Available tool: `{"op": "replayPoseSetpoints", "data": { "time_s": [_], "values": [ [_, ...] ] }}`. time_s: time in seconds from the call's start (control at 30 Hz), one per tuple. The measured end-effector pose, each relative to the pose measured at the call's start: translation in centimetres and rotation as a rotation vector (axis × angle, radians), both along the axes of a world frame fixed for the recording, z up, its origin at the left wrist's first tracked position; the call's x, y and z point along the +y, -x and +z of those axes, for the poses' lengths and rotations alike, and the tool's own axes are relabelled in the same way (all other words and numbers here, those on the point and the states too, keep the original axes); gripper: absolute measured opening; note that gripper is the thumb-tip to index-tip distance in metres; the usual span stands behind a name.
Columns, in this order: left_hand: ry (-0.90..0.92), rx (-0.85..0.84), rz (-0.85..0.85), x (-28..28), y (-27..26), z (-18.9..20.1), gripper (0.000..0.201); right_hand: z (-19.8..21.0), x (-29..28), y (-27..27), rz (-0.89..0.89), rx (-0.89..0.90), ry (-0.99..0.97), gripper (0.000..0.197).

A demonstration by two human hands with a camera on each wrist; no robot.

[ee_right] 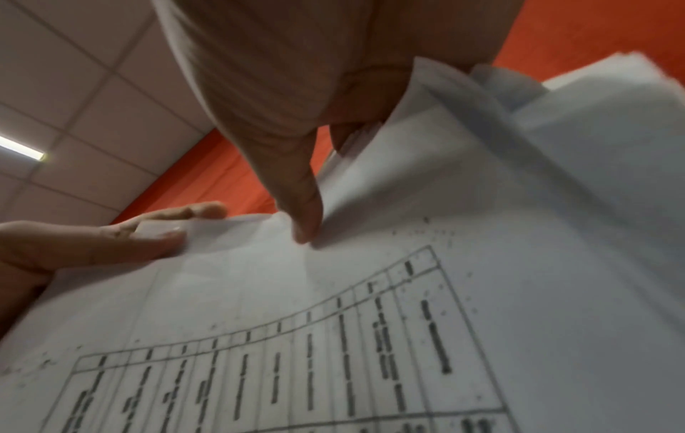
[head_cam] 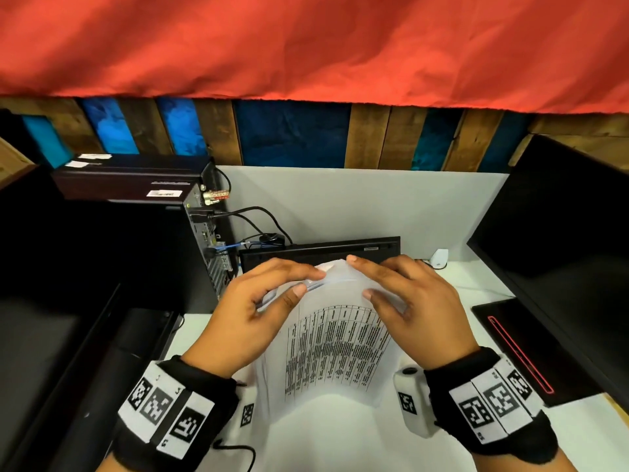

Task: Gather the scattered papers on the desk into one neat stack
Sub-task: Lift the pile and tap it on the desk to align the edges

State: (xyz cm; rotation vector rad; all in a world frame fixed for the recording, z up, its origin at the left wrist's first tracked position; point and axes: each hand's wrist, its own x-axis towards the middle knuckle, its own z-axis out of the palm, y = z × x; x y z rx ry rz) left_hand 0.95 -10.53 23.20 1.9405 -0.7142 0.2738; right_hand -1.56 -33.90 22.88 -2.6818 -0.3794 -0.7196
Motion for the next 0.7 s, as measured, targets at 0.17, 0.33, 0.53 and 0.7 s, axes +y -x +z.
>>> {"op": "replayPoseSetpoints", "data": {
  "time_s": [0.17, 0.33, 0.53, 0.7],
  "values": [
    [0.121, 0.057, 0.137, 0.7, 0.0, -0.7, 0.011, 0.1, -2.0, -0.2, 0.001, 0.086, -0.195, 0.052],
    [0.374, 0.215, 0.176, 1.8, 0.0, -1.6, 0.046, -1.7, -4.1, -0.4, 0.033, 0.262, -0.806, 0.067],
    [0.538, 0.605, 0.035, 2.4, -0.1, -5.8, 0.077, -7.3, -5.0, -1.1, 0.148, 0.66, -1.316, 0.078],
    [0.534, 0.584, 0.218, 0.4, 0.5, -6.9, 0.054, -9.0, -2.5, -1.7, 0.055, 0.611, -1.226, 0.071]
  ]
}}
